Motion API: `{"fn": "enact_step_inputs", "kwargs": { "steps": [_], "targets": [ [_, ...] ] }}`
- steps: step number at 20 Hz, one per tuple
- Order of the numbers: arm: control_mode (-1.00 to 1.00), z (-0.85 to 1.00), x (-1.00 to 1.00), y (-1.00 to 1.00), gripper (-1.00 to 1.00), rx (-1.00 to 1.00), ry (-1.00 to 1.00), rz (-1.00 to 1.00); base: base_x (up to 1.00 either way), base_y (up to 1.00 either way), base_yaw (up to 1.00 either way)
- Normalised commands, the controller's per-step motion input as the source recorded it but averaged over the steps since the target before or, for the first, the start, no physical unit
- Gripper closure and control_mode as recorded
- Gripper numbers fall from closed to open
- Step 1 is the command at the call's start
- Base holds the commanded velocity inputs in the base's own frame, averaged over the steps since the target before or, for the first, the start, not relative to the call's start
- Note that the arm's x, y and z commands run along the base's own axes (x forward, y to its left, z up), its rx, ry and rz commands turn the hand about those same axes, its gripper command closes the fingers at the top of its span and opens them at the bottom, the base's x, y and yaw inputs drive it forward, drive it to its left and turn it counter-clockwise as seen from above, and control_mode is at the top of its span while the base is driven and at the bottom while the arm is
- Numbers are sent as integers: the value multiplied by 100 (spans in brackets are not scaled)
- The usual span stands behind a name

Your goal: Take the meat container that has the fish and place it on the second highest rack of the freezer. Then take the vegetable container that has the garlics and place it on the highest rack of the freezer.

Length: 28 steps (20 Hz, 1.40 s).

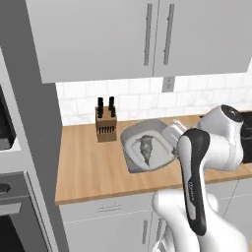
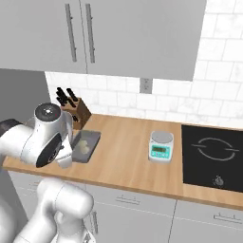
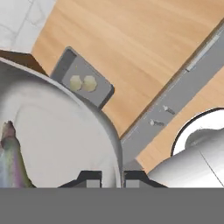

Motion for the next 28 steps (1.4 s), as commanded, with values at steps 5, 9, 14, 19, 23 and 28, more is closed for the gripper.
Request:
{"fn": "enact_step_inputs", "kwargs": {
  "steps": [5, 9, 14, 19, 23, 28],
  "targets": [
    [100, 0, 0, 0, 100, 0, 0, 0, -100, 48, 44],
    [100, 0, 0, 0, 100, 0, 0, 0, -100, 34, 62],
    [100, 0, 0, 0, 100, 0, 0, 0, -59, 94, 53],
    [100, 0, 0, 0, 100, 0, 0, 0, 21, 100, 28],
    [100, 0, 0, 0, 100, 0, 0, 0, 99, 100, 3],
    [100, 0, 0, 0, 100, 0, 0, 0, 100, 100, 0]
  ]
}}
